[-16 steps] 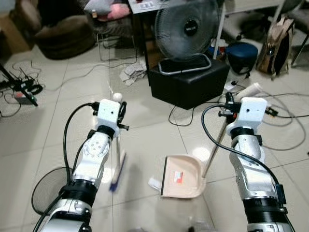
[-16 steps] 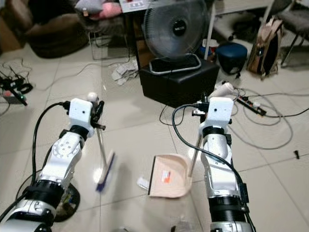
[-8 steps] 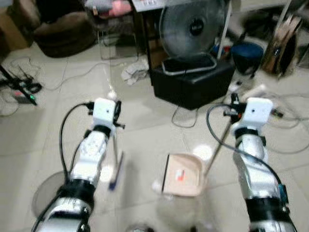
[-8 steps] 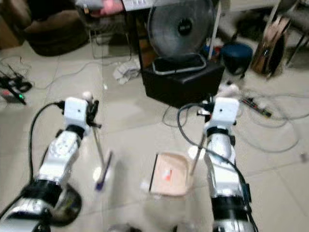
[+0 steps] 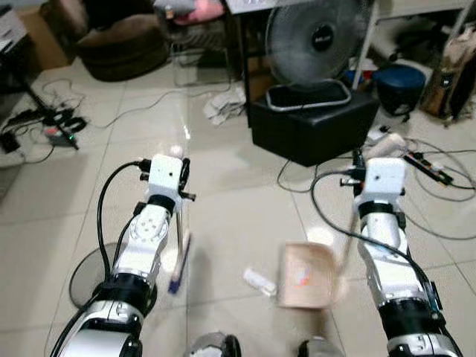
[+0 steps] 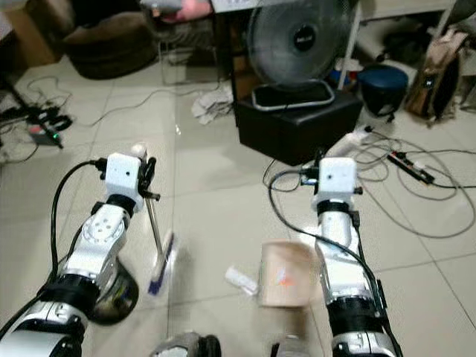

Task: Sweep floor

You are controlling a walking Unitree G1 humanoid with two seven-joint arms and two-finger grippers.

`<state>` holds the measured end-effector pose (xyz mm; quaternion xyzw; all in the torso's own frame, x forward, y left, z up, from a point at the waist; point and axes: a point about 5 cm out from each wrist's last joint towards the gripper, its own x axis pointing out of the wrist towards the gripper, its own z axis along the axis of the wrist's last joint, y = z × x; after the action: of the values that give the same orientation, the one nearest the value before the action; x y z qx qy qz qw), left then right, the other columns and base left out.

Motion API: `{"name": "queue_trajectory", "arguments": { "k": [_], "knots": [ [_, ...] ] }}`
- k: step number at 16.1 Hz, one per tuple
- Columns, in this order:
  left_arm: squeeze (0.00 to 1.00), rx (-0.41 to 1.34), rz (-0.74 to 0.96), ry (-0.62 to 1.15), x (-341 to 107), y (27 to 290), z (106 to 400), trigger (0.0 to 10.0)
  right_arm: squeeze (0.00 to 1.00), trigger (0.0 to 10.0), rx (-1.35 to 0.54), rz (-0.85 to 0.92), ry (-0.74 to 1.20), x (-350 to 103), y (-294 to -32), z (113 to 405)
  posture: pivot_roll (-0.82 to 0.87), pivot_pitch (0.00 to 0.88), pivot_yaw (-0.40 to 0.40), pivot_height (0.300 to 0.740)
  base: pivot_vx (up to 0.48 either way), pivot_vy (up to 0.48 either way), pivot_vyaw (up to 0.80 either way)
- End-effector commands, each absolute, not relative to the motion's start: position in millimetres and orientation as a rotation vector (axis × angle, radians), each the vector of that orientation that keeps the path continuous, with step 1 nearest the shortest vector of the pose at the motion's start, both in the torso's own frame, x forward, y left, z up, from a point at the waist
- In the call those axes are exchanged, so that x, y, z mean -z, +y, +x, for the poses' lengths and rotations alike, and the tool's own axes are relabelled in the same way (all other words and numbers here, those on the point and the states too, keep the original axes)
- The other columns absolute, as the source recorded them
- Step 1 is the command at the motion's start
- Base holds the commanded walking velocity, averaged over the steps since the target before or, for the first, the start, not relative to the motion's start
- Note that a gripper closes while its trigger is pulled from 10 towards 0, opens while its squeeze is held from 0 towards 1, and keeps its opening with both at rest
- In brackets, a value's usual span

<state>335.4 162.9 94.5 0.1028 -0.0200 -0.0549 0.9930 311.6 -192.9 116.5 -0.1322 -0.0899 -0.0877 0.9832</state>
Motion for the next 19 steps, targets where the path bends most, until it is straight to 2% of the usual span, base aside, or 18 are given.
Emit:
{"name": "queue_trajectory", "arguments": {
  "k": [1,8,12,17,19],
  "knots": [
    [0.00,0.113,0.218,-0.097,-105.6,165.1,340.1,10.0,0.00,10.0,0.181,-0.316,-0.207,-119.2,-191.5,314.6,0.03,0.149,0.139,0.740,0.000,0.000,0.00],
    [0.00,0.222,0.240,-0.078,-99.1,140.0,342.0,10.0,0.00,10.0,0.273,-0.391,-0.173,-100.8,-204.0,321.5,0.08,0.224,0.147,0.740,0.000,0.000,0.00],
    [0.00,0.236,0.239,-0.092,-96.1,137.3,336.8,10.0,0.00,10.0,0.313,-0.408,-0.199,-97.0,-207.4,316.9,0.10,0.247,0.163,0.740,0.000,0.000,0.00],
    [0.00,0.237,0.208,-0.114,-96.8,131.2,334.6,10.0,0.00,10.0,0.252,-0.420,-0.378,-116.8,-191.1,322.3,0.09,0.225,0.150,0.740,0.000,0.000,0.00],
    [0.00,0.238,0.198,-0.111,-96.1,129.3,333.8,10.0,0.00,10.0,0.216,-0.420,-0.384,-119.1,-184.9,328.0,0.10,0.218,0.148,0.740,0.000,0.000,0.00]
  ]
}}
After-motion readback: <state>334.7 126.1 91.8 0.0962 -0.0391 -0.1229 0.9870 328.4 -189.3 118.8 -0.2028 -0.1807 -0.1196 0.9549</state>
